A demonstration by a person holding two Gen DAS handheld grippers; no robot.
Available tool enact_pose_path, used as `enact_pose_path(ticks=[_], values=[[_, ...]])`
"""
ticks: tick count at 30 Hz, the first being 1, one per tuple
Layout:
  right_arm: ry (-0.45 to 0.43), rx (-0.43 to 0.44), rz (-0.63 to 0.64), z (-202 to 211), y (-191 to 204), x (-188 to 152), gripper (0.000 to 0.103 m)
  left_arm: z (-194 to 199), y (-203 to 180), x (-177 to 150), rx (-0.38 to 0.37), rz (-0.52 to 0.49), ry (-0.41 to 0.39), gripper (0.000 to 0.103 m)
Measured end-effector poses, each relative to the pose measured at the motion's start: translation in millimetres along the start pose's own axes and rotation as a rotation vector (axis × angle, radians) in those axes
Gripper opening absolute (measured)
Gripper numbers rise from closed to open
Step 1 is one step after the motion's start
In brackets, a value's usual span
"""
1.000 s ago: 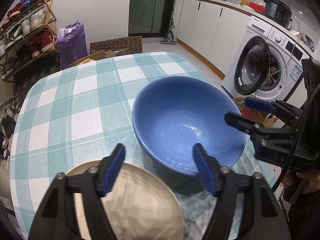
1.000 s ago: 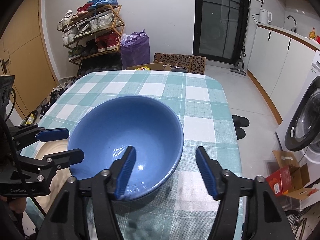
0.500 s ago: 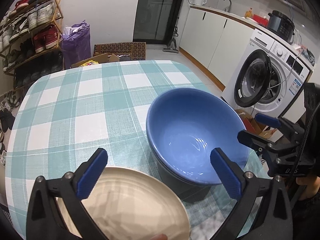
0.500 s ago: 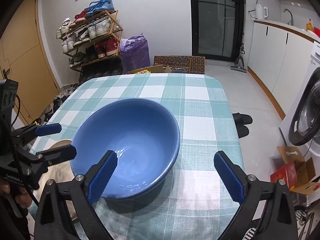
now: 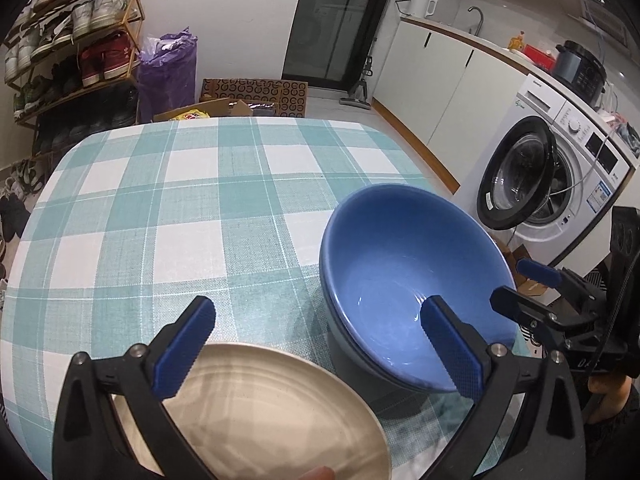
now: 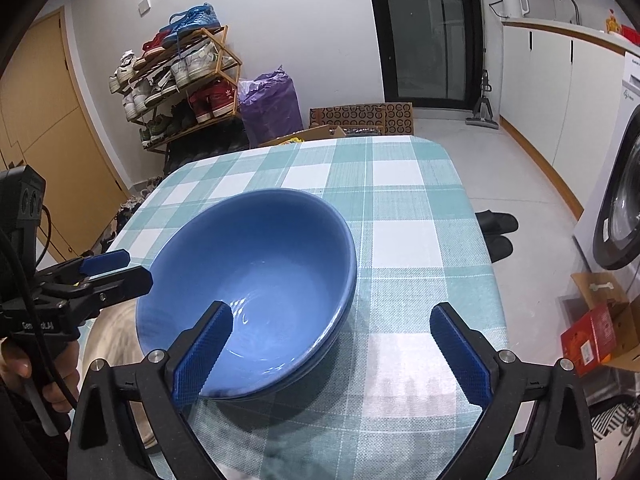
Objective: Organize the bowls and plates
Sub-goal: 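Close both grippers on the rim of the nested blue bowls, then lift the nested blue bowls and carry them over the cream plates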
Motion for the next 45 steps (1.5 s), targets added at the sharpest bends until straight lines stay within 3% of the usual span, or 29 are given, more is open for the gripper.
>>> enact_pose_path(ticks=[15, 18, 20, 22, 25, 28, 34, 45], values=[[0.035, 0.053, -0.054, -14.2, -0.5, -5.5, 0.101, -17.6, -6.4, 0.0, -0.057, 0.006, 0.028, 0.100], [0.042, 0.064, -0.060, -16.7, 0.7, -6.5, 0.099, -17.5, -8.6, 0.3, -0.069, 0.003, 0.026, 0.093], [0.050, 0.070, -0.061, -18.2, 1.5, -7.7, 0.091, -17.7, -9.8, 0.4, -0.075, 0.002, 0.025, 0.091], [0.059, 0.070, -0.062, -20.0, 2.5, -9.0, 0.082, -18.5, -12.3, -0.1, -0.087, 0.000, 0.031, 0.075], [0.068, 0.083, -0.059, -20.4, 5.0, -11.1, 0.080, -21.4, -15.4, -2.4, -0.107, 0.001, 0.047, 0.059], [0.068, 0.091, -0.051, -20.7, 7.8, -11.4, 0.071, -22.7, -18.6, -4.2, -0.129, 0.002, 0.055, 0.049], [0.064, 0.095, -0.039, -20.9, 12.3, -11.3, 0.055, -20.8, -23.7, -3.3, -0.140, -0.010, 0.052, 0.038], [0.044, 0.069, -0.034, -18.4, 10.2, -10.3, 0.048, -19.3, -22.2, -4.3, -0.125, -0.014, 0.050, 0.035]])
Point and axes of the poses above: each gripper's, at about its wrist camera, not at the fingertips, and z roughly against the way its jaws point, y to its left, x to its top, the point moved 9 cm from there along -z, roughly the way its jaws point, and after that the axes turned 12 degrees about -z, right-handed, at the moved point
